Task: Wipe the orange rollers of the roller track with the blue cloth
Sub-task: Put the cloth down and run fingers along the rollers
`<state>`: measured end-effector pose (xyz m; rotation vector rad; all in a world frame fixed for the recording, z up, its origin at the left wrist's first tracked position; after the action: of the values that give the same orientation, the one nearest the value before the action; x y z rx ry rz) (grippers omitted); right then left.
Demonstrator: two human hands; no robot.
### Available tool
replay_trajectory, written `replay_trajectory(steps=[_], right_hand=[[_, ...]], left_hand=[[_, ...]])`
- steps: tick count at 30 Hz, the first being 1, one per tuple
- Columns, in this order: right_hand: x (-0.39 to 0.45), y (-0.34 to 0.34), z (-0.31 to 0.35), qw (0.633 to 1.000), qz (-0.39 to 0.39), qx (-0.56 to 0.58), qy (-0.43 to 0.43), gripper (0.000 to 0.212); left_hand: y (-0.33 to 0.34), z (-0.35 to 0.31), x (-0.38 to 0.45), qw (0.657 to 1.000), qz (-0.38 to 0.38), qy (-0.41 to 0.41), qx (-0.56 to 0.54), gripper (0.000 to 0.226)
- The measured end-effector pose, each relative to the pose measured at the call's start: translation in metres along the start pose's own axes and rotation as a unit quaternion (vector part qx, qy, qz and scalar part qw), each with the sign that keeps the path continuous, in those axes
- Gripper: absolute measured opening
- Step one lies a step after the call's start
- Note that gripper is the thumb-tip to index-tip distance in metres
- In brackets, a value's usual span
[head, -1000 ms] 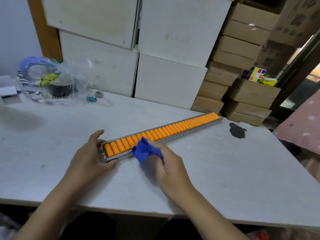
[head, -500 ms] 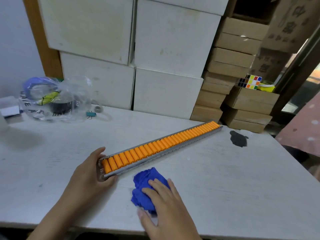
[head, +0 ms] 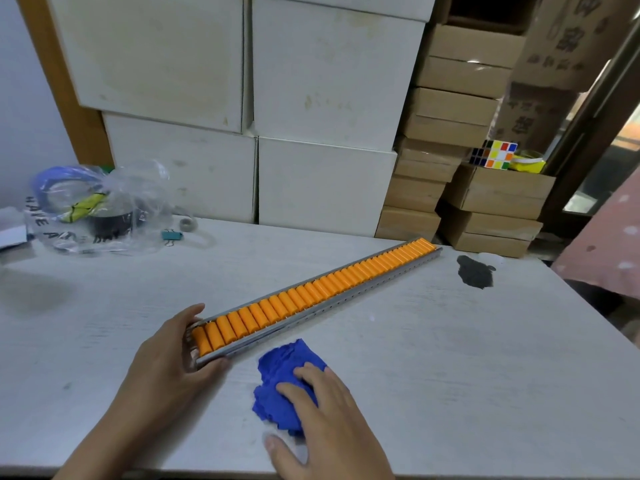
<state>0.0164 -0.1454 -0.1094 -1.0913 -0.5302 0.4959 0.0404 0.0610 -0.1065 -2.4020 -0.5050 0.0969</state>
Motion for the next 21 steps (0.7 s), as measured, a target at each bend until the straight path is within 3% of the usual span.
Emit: replay_trajectory(steps=[1,4,7,10,13,16,21], right_hand=[[0.0,0.008,-0.002,0.999,0.038,0.034,0.003,0.068],[-0.002,0.006,-0.001,0.995,0.055,0.075,-0.019,0.087],[-0.002,-0.011,-0.006,0.986,0.024,0.163,-0.006,0.082],[0.012,-0.05,-0.031,0.986,-0.048,0.158,0.009,0.068],[0.048,-0.09,-0.089,0.979,-0.141,0.136,0.056,0.055],[0.082,-0.112,-0.162,0.962,-0.209,0.127,0.119,0.048],[0.111,-0.113,-0.269,0.945,-0.208,0.061,0.244,0.057]], left_hand=[[0.0,0.001,0.001,1.0,0.0,0.002,0.009,0.079],[0.001,0.001,0.0,1.0,-0.01,0.002,0.016,0.076],[0.001,0.002,-0.001,1.0,-0.015,-0.006,0.012,0.076],[0.002,0.003,0.0,1.0,-0.007,0.0,0.01,0.076],[0.002,-0.003,0.0,1.0,-0.004,0.01,0.013,0.077],[0.0,-0.022,0.001,0.993,-0.03,0.08,0.076,0.076],[0.006,-0.022,0.007,0.989,-0.021,0.107,0.098,0.078]])
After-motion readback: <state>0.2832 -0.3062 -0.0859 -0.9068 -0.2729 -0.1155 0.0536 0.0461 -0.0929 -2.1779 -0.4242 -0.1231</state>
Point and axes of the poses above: each hand's wrist, its own x-axis towards the middle knuckle, its own y-axis out of the palm, z = x × y, the point moved 10 cm from there along x, towards the middle knuckle, and after that the axes turned 9 degrees about -y, right-handed, at the moved point
